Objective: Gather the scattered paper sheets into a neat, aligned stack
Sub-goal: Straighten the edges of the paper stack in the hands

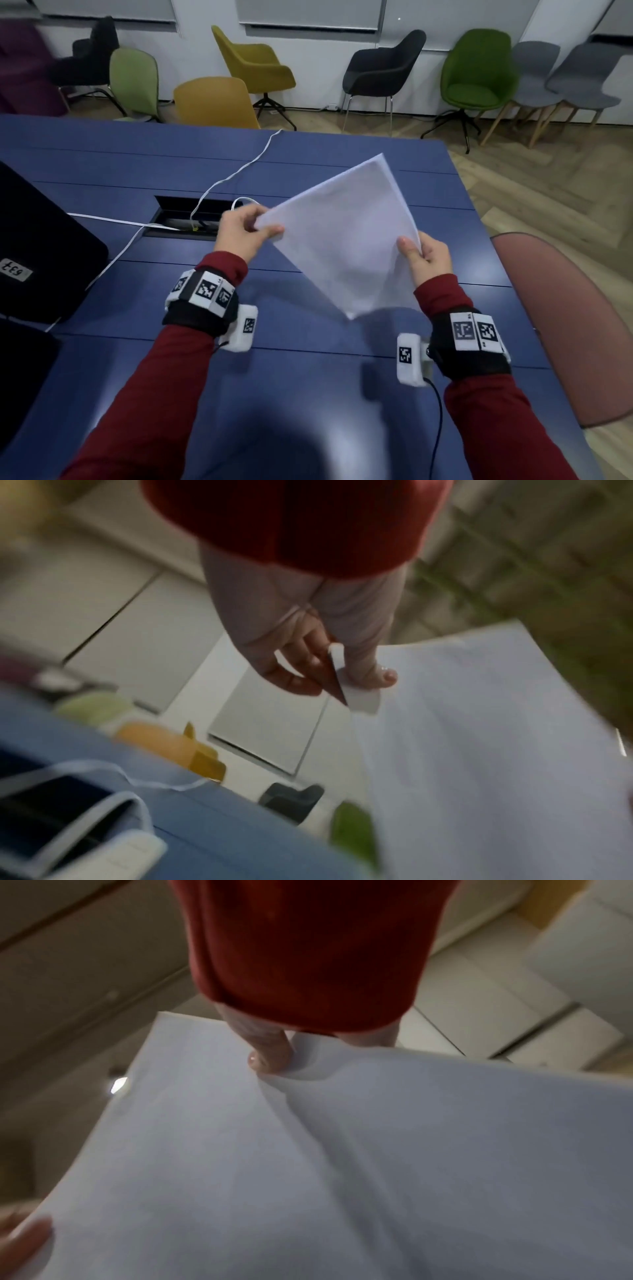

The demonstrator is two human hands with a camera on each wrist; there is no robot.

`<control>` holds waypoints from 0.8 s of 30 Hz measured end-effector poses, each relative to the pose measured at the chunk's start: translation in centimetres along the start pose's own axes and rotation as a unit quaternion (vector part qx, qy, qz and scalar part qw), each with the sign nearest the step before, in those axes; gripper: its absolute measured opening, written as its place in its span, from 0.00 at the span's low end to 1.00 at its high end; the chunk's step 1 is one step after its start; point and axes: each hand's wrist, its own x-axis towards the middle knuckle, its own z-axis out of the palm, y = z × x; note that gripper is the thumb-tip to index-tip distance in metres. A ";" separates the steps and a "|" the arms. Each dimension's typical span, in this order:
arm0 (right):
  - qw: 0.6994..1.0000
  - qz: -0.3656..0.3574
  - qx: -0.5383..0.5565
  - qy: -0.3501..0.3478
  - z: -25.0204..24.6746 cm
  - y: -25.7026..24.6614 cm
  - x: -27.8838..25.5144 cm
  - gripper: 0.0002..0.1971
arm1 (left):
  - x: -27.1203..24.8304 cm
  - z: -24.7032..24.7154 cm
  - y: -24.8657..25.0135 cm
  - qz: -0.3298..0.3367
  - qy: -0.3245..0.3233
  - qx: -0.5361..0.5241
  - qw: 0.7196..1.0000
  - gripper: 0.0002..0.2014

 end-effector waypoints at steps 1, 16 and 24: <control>0.999 -0.005 0.029 0.014 0.1 -0.6 0.0 0.08 | 0.2 -0.1 0.7 0.009 0.033 -0.048 0.998 0.12; 0.995 0.020 0.100 -0.001 1.6 1.3 -2.5 0.08 | -4.0 6.1 0.3 -0.059 -0.017 -0.228 0.972 0.04; 0.995 0.002 0.097 0.029 2.0 0.0 -1.4 0.12 | -3.6 5.6 1.2 -0.030 0.093 -0.231 0.968 0.06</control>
